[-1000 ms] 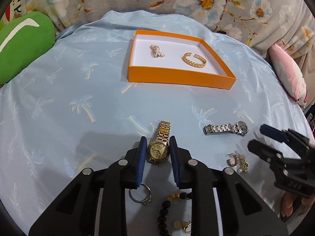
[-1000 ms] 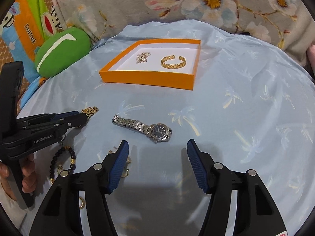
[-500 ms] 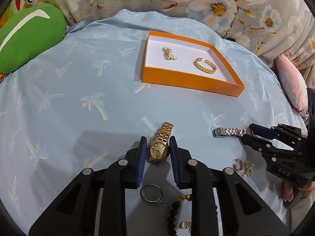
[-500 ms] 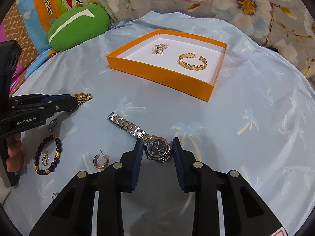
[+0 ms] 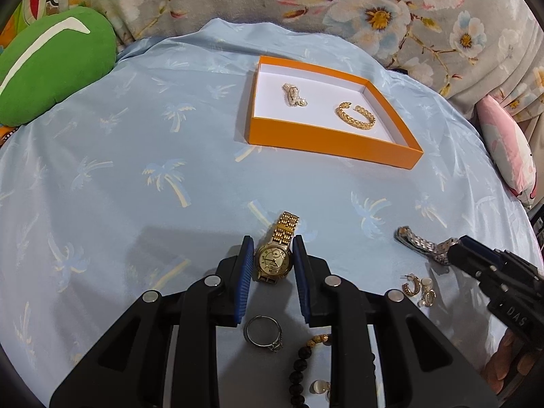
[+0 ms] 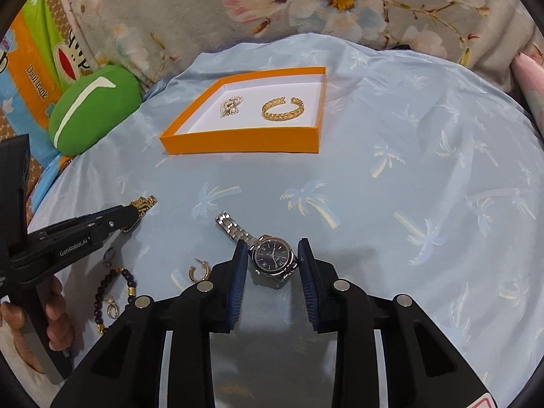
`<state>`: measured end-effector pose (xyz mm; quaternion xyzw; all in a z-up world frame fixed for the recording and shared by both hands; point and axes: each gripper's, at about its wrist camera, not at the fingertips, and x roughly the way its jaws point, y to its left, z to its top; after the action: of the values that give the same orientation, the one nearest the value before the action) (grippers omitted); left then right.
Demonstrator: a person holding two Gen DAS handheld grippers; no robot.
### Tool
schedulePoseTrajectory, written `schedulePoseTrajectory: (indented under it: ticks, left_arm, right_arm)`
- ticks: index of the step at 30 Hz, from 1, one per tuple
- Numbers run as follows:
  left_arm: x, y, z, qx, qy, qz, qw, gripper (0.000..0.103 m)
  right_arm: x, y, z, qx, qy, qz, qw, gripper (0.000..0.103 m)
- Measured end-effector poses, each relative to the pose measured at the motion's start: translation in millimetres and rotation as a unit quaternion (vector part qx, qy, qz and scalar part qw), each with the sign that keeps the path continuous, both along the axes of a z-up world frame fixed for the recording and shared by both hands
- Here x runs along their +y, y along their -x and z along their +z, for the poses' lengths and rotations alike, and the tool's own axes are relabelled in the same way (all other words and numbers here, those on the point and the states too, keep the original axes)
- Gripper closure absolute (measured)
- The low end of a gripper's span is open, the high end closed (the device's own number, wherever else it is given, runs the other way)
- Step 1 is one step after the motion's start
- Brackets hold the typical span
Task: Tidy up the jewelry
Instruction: 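Grasp the gold watch with the left tool while the right tool grasps the silver watch, then carry both watches into the orange box and open both tools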
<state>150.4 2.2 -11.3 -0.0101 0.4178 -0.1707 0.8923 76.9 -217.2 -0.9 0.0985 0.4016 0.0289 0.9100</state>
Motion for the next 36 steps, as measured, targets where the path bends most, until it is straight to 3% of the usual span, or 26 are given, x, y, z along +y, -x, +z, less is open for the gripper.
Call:
schedulePoseTrajectory:
  ticks: [5,15,27,32,36]
  left_arm:
    - [1.0,0.8,1.3,0.000,0.003,0.002,1.0000,0.080]
    - [-0.4,-2.2,17.1,-0.010,0.012,-0.004,0.9999,0.080]
    - [-35.9,-61.7,74.4,-0.061,0.018,-0.022,0.9977,0.081]
    - [-54.2,-100.3,81.6,-0.073,0.028,-0.025,0.9966,0.081]
    - [-68.8,-130.9,58.0,-0.050,0.012,-0.021,0.9984,0.081]
  right_arm:
    - [-8.3,-0.4,8.6,-0.005,-0.018,-0.013,1.000,0.074]
    - [-12.5,-16.5,44.5,-0.041,-0.008,-0.010,0.999,0.074]
    - [-6.0,-96.5,94.2,-0.100,-0.010,-0.002,0.995,0.074]
    - [-5.0,-136.3,80.0,-0.091,-0.039,0.002,0.995,0.074]
    - [-6.0,-155.5,47.5,-0.059,-0.049,0.003,0.997,0.074]
